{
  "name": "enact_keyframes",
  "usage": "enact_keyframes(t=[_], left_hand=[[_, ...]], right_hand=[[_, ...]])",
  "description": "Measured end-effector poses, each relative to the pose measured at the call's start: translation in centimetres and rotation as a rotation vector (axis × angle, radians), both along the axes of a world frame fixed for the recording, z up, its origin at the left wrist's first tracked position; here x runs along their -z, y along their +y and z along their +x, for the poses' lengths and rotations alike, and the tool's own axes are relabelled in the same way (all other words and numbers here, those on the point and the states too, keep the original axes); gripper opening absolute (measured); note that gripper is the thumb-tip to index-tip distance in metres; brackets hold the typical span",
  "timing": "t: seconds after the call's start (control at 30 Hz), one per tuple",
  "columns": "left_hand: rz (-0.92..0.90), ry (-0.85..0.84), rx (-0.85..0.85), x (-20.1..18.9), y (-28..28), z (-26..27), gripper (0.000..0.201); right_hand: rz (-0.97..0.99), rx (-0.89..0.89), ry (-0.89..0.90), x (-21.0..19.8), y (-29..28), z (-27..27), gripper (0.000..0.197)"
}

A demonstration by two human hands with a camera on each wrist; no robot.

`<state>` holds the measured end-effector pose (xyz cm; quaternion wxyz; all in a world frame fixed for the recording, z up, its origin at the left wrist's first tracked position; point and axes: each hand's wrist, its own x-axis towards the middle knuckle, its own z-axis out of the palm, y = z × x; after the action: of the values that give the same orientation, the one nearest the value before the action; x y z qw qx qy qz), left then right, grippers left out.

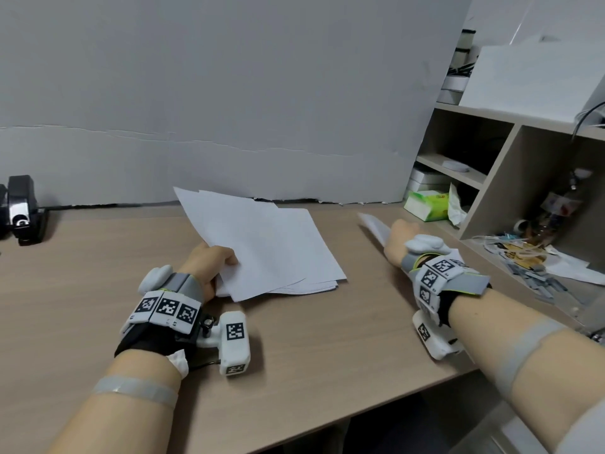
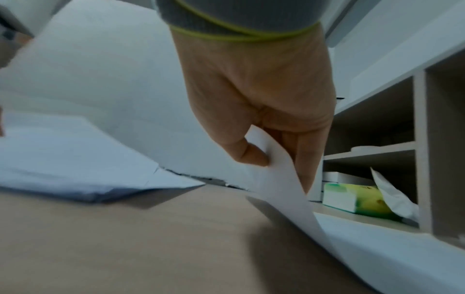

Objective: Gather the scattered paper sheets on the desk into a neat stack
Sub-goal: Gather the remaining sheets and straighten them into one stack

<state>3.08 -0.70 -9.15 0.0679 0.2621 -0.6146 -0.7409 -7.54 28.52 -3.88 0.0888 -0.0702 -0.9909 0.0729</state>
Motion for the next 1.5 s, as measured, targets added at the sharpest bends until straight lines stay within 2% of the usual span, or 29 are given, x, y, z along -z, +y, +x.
enact_keyframes(t=[0.07, 0.2, 0.3, 0.37, 0.4, 0.43, 0.5, 0.57, 0.67, 0.73, 0.87, 1.03, 1.1, 1.17, 1.27, 1.3, 1.37, 1.5], left_hand=[[-0.008, -0.034, -0.001, 0.1, -0.5, -0.2, 0.019], [-0.041, -0.087, 0.066, 0.3, -0.3, -0.2, 0.018], [-0.005, -0.068, 0.098, 0.5, 0.1, -0.4, 0.018], [0.056, -0.054, 0.103, 0.6, 0.0, -0.5, 0.014], [0.102, -0.037, 0.099, 0.8, -0.1, -0.6, 0.014], [0.165, -0.011, 0.094, 1.0, -0.3, -0.7, 0.017], [0.295, 0.047, 0.112, 1.2, -0.4, -0.7, 0.036], [0.339, 0.066, 0.157, 1.1, -0.4, -0.7, 0.049], [0.212, 0.035, 0.216, 0.7, 0.1, -0.5, 0.036], [0.087, -0.008, 0.193, 0.9, 0.2, -0.7, 0.032], [-0.044, -0.030, 0.157, 1.5, 0.1, -0.9, 0.034], [-0.115, 0.052, 0.170, 1.7, -0.4, -1.2, 0.056], [-0.144, 0.132, 0.167, 1.6, -0.5, -1.2, 0.057], [-0.179, 0.212, 0.162, 1.2, -0.3, -1.2, 0.053], [-0.191, 0.304, 0.163, 0.7, 0.1, -0.8, 0.050], [-0.196, 0.330, 0.162, 0.7, 0.1, -0.8, 0.048], [-0.217, 0.376, 0.145, 0.4, 0.2, -0.7, 0.042], [-0.220, 0.420, 0.134, -0.1, 0.7, -0.5, 0.034]], right_hand=[[-0.075, -0.036, 0.103, -1.1, 0.4, -0.2, 0.023], [-0.219, -0.427, 0.252, -2.5, -0.1, 0.4, 0.022], [-0.227, -0.781, 0.273, -2.4, -2.5, 1.6, 0.044], [-0.171, -0.883, 0.193, -1.4, -3.6, 1.6, 0.057], [-0.161, -0.891, 0.148, -0.8, -4.0, 1.5, 0.058], [-0.164, -0.892, 0.117, -0.2, -4.2, 1.5, 0.055], [-0.178, -0.893, 0.072, 0.5, -4.4, 1.9, 0.047], [-0.159, -0.887, 0.034, 0.8, -4.5, 2.3, 0.044], [-0.160, -0.878, -0.030, 1.0, -4.6, 2.8, 0.043], [-0.154, -0.861, -0.080, 1.2, -4.8, 2.8, 0.045], [-0.116, -0.760, -0.203, 1.6, -4.8, 2.6, 0.068], [-0.133, -0.556, -0.211, 0.3, -3.9, 1.6, 0.050], [-0.332, -0.420, -0.219, -0.1, -3.0, 1.1, 0.047], [-0.653, -0.282, -0.190, -0.1, -2.1, 0.3, 0.056], [-1.042, -0.220, -0.212, 0.5, -1.7, -1.5, 0.100], [-1.147, -0.216, -0.196, 1.0, -1.4, -2.5, 0.107], [-1.300, -0.229, -0.113, 1.0, -1.3, -3.7, 0.101], [-1.422, -0.318, 0.012, -1.8, -2.2, -1.4, 0.060]])
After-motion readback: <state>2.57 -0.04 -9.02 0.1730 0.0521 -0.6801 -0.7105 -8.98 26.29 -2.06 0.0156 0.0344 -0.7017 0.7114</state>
